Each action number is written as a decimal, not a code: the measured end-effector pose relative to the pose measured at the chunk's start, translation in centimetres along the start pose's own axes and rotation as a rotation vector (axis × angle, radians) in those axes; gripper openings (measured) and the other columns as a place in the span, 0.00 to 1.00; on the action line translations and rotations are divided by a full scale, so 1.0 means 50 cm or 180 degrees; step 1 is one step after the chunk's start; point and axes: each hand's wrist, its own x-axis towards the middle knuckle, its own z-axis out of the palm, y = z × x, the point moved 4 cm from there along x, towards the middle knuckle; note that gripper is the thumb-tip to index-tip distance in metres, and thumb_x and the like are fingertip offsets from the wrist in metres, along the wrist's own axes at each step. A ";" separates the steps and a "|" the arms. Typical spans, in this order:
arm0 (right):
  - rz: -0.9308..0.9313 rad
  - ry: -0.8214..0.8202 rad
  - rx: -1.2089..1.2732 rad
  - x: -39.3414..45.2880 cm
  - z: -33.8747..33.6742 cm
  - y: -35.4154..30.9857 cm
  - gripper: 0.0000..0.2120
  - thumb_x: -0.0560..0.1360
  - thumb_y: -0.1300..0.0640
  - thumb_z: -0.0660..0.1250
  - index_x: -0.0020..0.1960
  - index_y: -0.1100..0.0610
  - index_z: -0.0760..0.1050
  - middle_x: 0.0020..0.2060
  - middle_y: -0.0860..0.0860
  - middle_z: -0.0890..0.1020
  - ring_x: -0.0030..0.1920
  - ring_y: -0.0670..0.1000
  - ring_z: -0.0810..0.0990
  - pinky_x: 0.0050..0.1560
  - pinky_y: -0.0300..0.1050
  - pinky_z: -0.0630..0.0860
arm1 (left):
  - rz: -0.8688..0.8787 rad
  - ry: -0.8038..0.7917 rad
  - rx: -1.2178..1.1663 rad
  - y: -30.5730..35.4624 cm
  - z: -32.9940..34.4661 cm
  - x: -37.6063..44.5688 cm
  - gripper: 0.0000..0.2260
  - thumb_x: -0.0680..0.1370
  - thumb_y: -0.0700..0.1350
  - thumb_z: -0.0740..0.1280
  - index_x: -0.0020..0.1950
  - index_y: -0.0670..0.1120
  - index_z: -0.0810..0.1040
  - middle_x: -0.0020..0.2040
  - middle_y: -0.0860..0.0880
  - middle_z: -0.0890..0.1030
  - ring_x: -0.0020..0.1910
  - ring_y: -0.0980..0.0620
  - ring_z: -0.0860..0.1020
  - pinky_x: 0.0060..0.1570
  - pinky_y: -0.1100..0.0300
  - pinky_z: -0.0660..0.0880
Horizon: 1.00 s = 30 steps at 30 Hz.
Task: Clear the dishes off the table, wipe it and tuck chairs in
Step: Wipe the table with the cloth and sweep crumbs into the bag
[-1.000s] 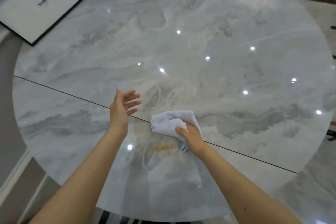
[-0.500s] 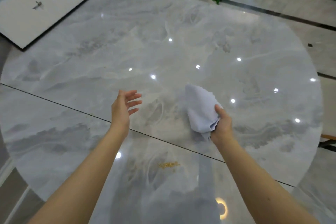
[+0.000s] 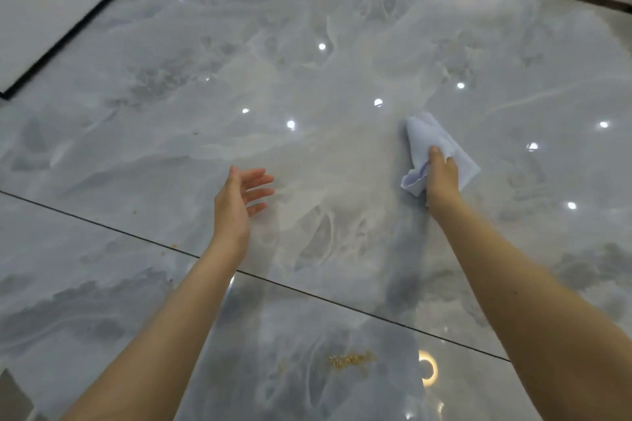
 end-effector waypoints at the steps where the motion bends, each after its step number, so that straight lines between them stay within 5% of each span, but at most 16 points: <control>1: -0.0062 -0.0040 -0.0145 0.009 0.013 0.005 0.13 0.80 0.52 0.54 0.50 0.60 0.73 0.29 0.51 0.75 0.34 0.50 0.72 0.52 0.43 0.71 | -0.0015 -0.0004 -0.0012 -0.005 0.000 0.006 0.22 0.83 0.53 0.47 0.49 0.47 0.79 0.48 0.47 0.82 0.44 0.50 0.80 0.45 0.56 0.73; 3: -0.0161 -0.0154 -0.0260 0.014 0.031 0.003 0.14 0.80 0.54 0.55 0.41 0.58 0.72 0.29 0.52 0.71 0.33 0.50 0.71 0.46 0.42 0.68 | -0.0025 -0.0013 -0.0040 -0.012 0.000 0.011 0.22 0.83 0.53 0.47 0.49 0.47 0.79 0.48 0.47 0.82 0.43 0.51 0.80 0.44 0.58 0.73; 6: -0.0229 -0.0651 -0.0283 0.002 0.039 -0.004 0.14 0.80 0.54 0.54 0.43 0.60 0.73 0.23 0.54 0.73 0.28 0.48 0.73 0.41 0.39 0.70 | -0.0023 -0.0014 -0.0067 -0.013 0.001 0.011 0.22 0.83 0.53 0.46 0.49 0.47 0.78 0.48 0.47 0.82 0.43 0.50 0.80 0.44 0.58 0.72; 8: -0.0204 -0.1015 -0.0397 -0.020 0.039 -0.005 0.19 0.80 0.55 0.53 0.35 0.61 0.72 0.13 0.52 0.71 0.19 0.47 0.73 0.35 0.34 0.72 | 0.0011 0.0012 -0.0079 -0.009 0.000 0.008 0.22 0.83 0.53 0.46 0.49 0.47 0.79 0.48 0.47 0.82 0.44 0.50 0.80 0.45 0.57 0.73; 11: -0.0164 -0.1371 -0.0446 -0.065 0.041 0.010 0.17 0.80 0.56 0.54 0.37 0.60 0.73 0.12 0.51 0.69 0.15 0.48 0.71 0.28 0.38 0.72 | 0.0065 0.0020 -0.0088 0.003 0.000 -0.006 0.22 0.83 0.53 0.46 0.50 0.47 0.79 0.49 0.47 0.82 0.44 0.49 0.80 0.45 0.57 0.73; 18: -0.0393 -0.2117 -0.0878 -0.199 0.033 0.094 0.17 0.80 0.57 0.56 0.35 0.56 0.75 0.13 0.50 0.72 0.20 0.42 0.75 0.32 0.33 0.71 | 0.0172 0.0090 -0.0100 0.020 -0.001 -0.073 0.22 0.83 0.54 0.46 0.50 0.48 0.79 0.49 0.48 0.82 0.44 0.51 0.81 0.46 0.56 0.74; 23: -0.0448 -0.2663 -0.0943 -0.293 0.009 0.153 0.06 0.79 0.57 0.60 0.51 0.55 0.75 0.19 0.45 0.76 0.26 0.36 0.77 0.31 0.26 0.70 | 0.0284 0.0161 -0.0106 0.017 -0.025 -0.151 0.22 0.82 0.55 0.47 0.50 0.47 0.79 0.49 0.48 0.83 0.45 0.49 0.81 0.47 0.55 0.74; 27: -0.0230 -0.2852 -0.0937 -0.358 -0.021 0.204 0.11 0.74 0.49 0.61 0.53 0.52 0.75 0.24 0.38 0.79 0.33 0.36 0.78 0.35 0.28 0.70 | 0.0316 0.0268 -0.0127 0.015 -0.043 -0.215 0.22 0.83 0.54 0.47 0.50 0.47 0.78 0.48 0.48 0.82 0.44 0.50 0.81 0.47 0.55 0.74; 30: 0.0003 -0.2890 -0.0897 -0.387 -0.041 0.228 0.13 0.72 0.49 0.62 0.53 0.55 0.76 0.30 0.47 0.82 0.35 0.42 0.77 0.35 0.30 0.71 | 0.0327 0.0287 -0.0103 0.008 -0.058 -0.254 0.22 0.82 0.55 0.47 0.50 0.47 0.78 0.49 0.48 0.82 0.44 0.50 0.81 0.45 0.56 0.74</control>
